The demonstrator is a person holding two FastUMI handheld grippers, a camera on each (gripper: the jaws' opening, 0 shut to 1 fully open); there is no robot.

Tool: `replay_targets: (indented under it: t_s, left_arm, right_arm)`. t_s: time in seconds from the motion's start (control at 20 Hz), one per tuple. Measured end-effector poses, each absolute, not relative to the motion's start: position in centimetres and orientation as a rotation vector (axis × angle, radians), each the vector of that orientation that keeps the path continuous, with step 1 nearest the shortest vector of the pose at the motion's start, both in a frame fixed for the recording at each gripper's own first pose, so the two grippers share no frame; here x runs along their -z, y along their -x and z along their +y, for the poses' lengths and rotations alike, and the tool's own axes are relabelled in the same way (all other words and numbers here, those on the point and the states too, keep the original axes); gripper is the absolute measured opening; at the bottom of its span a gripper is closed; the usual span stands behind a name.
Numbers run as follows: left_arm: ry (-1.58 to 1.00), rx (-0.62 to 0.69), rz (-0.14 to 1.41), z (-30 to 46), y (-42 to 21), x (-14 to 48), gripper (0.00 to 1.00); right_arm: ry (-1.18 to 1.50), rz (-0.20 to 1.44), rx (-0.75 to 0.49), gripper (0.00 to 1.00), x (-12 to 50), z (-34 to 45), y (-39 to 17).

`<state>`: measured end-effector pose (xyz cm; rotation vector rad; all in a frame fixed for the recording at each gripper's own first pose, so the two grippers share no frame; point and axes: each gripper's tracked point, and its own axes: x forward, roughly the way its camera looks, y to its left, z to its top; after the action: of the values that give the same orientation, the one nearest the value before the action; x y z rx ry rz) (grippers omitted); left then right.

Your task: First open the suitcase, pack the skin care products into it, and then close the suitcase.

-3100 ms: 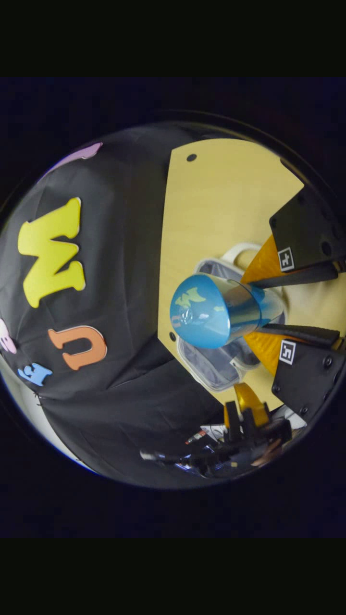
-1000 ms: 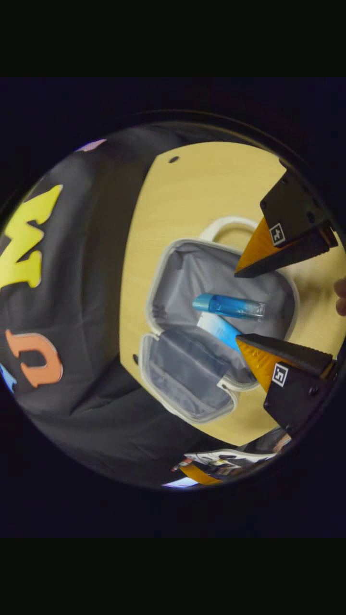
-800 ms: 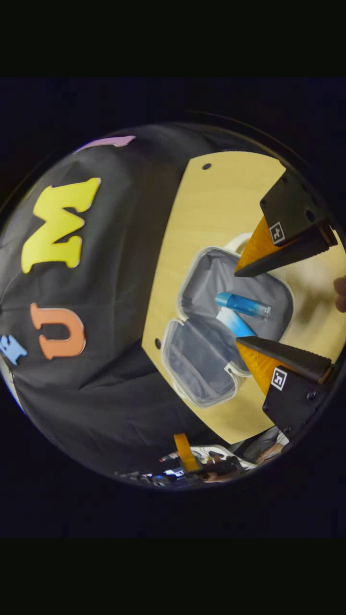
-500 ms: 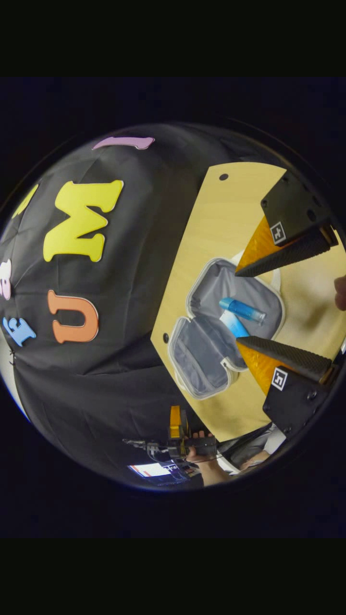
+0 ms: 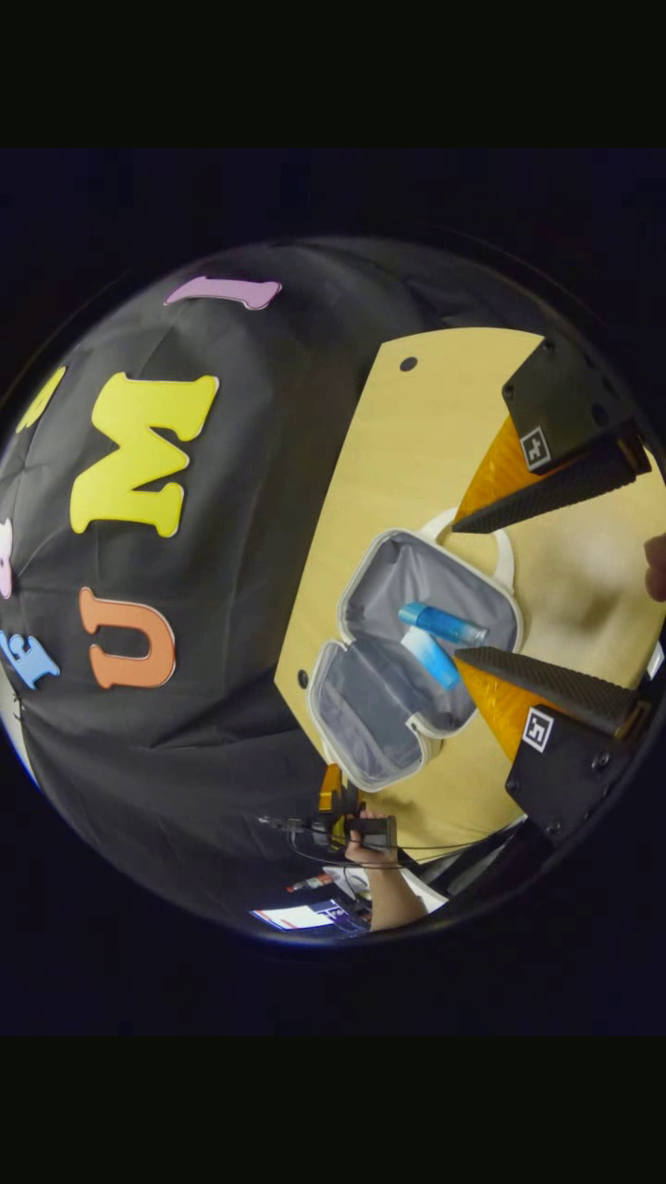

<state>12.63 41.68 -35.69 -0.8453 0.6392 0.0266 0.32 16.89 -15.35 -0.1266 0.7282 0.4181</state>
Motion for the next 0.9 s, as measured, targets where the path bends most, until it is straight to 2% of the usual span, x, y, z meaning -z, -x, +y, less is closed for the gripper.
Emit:
replay_targets:
  t_s: [0.1, 0.2, 0.25, 0.3, 0.35, 0.4, 0.45, 0.7, 0.9]
  left_arm:
    - [0.876, -0.001, 0.633, 41.1, -13.7, 35.7, 0.92]
    - [0.918, 0.019, 0.627, 40.8, -14.8, 35.8, 0.84]
    - [0.944, 0.017, 0.635, 40.5, -15.2, 36.1, 0.85]
    - [0.965, 0.010, 0.644, 40.3, -15.2, 36.4, 0.63]
    - [0.960, -0.008, 0.648, 40.4, -15.4, 36.9, 0.58]
    - [0.947, -0.039, 0.654, 40.8, -15.4, 37.4, 0.30]
    - [0.952, -0.058, 0.655, 41.0, -15.6, 37.4, 0.20]
    - [0.949, -0.075, 0.620, 41.0, -15.5, 35.0, 0.11]
    - [0.854, -0.033, 0.543, 40.0, -16.0, 27.7, 0.07]
  right_arm:
    - [0.105, 0.742, -0.398, 0.74, 15.5, 16.6, -0.5]
    - [0.095, 0.746, -0.390, 0.75, 15.4, 16.3, -0.3]
    - [0.083, 0.745, -0.386, 0.74, 15.3, 16.2, -0.3]
    - [0.079, 0.746, -0.380, 0.74, 15.3, 16.0, -0.3]
    - [0.075, 0.745, -0.375, 0.75, 15.3, 15.8, -0.3]
    - [0.073, 0.745, -0.372, 0.75, 15.2, 15.5, -0.3]
    - [0.070, 0.744, -0.370, 0.75, 15.2, 15.4, 0.0]
    - [0.036, 0.732, -0.368, 0.74, 15.2, 14.6, 0.3]
    - [-0.004, 0.707, -0.375, 0.74, 14.6, 14.1, 0.9]
